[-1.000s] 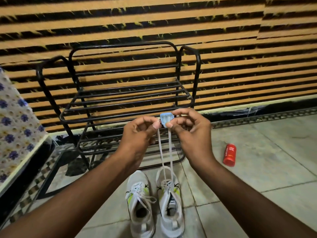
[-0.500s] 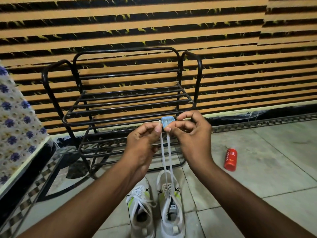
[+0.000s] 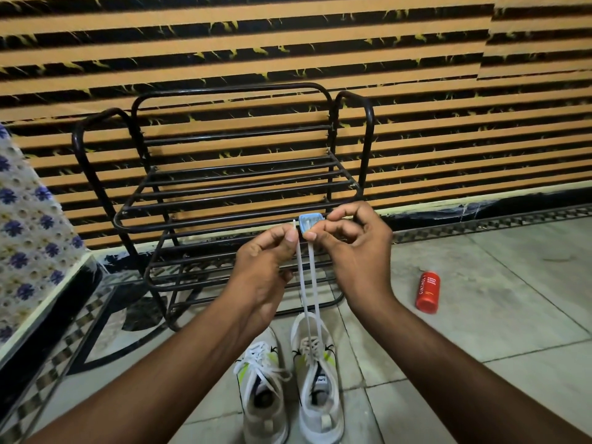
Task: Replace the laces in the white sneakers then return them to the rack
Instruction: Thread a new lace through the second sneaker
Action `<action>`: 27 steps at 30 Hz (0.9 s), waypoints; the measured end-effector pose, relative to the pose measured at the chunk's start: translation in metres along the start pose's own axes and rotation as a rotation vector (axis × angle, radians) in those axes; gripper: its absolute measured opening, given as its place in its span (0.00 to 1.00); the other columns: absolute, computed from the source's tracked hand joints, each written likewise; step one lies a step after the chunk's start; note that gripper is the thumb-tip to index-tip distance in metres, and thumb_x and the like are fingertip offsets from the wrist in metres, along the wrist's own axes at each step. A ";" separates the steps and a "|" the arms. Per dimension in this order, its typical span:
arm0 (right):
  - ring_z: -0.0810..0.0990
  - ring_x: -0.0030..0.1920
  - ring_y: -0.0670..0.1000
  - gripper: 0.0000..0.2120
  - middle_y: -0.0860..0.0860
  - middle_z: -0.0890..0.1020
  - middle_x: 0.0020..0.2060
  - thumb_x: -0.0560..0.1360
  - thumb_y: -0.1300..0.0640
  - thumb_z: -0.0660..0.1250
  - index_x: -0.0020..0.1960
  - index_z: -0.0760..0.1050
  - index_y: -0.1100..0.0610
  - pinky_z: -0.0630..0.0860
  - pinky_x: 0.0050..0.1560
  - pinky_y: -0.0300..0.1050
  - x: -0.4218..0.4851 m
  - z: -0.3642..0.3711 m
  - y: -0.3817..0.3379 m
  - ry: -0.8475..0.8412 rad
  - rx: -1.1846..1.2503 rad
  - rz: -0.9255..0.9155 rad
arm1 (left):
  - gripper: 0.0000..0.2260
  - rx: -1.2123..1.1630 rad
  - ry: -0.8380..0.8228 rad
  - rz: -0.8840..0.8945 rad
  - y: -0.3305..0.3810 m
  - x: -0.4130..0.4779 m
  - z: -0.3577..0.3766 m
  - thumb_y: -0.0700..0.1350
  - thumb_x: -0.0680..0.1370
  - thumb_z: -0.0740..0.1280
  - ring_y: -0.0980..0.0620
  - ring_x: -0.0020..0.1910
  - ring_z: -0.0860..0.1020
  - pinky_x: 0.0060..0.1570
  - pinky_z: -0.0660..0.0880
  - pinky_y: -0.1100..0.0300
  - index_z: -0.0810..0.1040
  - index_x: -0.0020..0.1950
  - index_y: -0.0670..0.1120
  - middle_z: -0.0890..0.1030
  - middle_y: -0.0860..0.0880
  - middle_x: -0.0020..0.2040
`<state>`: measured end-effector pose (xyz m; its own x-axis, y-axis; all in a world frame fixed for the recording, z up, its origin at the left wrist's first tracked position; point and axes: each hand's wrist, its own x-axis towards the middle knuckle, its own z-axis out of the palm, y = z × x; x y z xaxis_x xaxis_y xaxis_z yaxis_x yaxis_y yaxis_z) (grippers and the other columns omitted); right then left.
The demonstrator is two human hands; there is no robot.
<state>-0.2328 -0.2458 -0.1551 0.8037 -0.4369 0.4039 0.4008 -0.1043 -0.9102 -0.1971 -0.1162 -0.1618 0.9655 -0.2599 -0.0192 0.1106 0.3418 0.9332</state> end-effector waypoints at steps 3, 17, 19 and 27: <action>0.87 0.43 0.48 0.16 0.51 0.87 0.39 0.69 0.66 0.78 0.50 0.75 0.57 0.84 0.49 0.58 0.000 -0.001 0.000 -0.005 -0.001 0.003 | 0.04 0.013 -0.009 -0.009 0.000 -0.001 0.000 0.47 0.76 0.72 0.55 0.40 0.80 0.40 0.67 0.57 0.86 0.45 0.50 0.85 0.48 0.47; 0.87 0.45 0.49 0.15 0.52 0.87 0.39 0.70 0.67 0.77 0.49 0.75 0.57 0.83 0.51 0.60 0.004 -0.001 -0.001 -0.019 -0.011 0.002 | 0.08 0.046 -0.014 -0.021 -0.001 -0.001 0.002 0.48 0.74 0.72 0.53 0.45 0.80 0.42 0.69 0.56 0.86 0.51 0.48 0.86 0.46 0.51; 0.87 0.45 0.48 0.15 0.52 0.87 0.39 0.70 0.66 0.77 0.50 0.75 0.58 0.83 0.51 0.60 0.005 -0.002 -0.001 -0.018 -0.008 -0.001 | 0.08 0.047 -0.015 -0.020 -0.001 -0.001 0.002 0.48 0.74 0.72 0.54 0.45 0.80 0.41 0.69 0.56 0.86 0.50 0.48 0.85 0.46 0.51; 0.87 0.46 0.49 0.15 0.52 0.87 0.40 0.70 0.66 0.78 0.50 0.75 0.56 0.82 0.53 0.61 0.005 -0.002 -0.001 -0.022 0.009 0.012 | 0.05 0.046 -0.021 -0.018 0.000 -0.001 0.002 0.47 0.76 0.71 0.52 0.47 0.80 0.44 0.71 0.55 0.87 0.48 0.49 0.85 0.46 0.51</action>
<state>-0.2302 -0.2498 -0.1529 0.8182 -0.4181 0.3946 0.3944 -0.0910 -0.9144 -0.1982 -0.1173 -0.1610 0.9580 -0.2851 -0.0293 0.1168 0.2948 0.9484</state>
